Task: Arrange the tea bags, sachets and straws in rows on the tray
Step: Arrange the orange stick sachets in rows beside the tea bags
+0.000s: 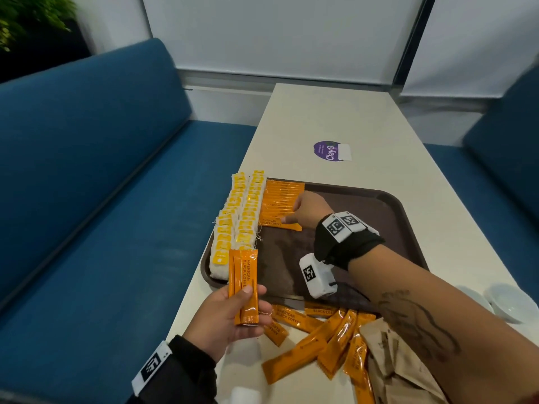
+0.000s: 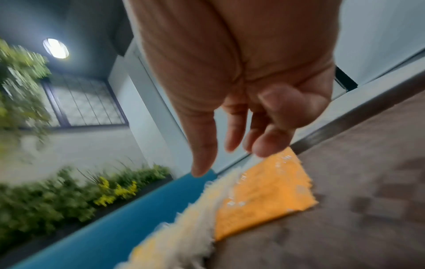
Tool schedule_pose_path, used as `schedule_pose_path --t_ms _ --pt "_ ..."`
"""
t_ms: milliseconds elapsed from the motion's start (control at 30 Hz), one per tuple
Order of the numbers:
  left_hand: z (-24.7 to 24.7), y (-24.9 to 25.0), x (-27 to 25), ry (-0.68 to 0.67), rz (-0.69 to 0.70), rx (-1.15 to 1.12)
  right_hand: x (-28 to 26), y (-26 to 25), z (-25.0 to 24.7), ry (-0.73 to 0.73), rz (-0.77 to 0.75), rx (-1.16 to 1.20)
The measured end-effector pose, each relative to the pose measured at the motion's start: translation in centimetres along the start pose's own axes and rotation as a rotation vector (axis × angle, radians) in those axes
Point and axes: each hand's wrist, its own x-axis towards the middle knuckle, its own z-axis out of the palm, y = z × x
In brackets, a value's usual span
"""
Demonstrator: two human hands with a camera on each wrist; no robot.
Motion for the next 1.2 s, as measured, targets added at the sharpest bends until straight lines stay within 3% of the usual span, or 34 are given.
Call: schedule_pose_path --t_ms 133,333,600,867,1000,1200 --pt "0.4 0.3 0.2 -0.011 0.04 0.04 -4.9 -1.1 -0.7 -0.17 -0.1 0.312" --pt "1.8 0.0 0.6 0.042 0.129 0.008 -11.1 -1.1 1.3 -0.411 -0.108 0.471" --pt "2.7 -0.5 0.3 0.075 0.158 -0.042 -12.7 -0.7 4.0 -0.285 -0.053 0.711" --pt "1.1 -0.3 0.7 0.109 0.071 -0.053 -8.4 0.3 -0.2 0.014 -0.065 0.441" --pt "0.7 -0.5 0.8 0.094 0.05 0.003 -3.3 2.0 -1.1 -0.016 -0.019 0.16" --pt "0.7 -0.4 0.8 0.129 0.085 0.201 0.2 1.3 -0.1 -0.088 0.008 0.004"
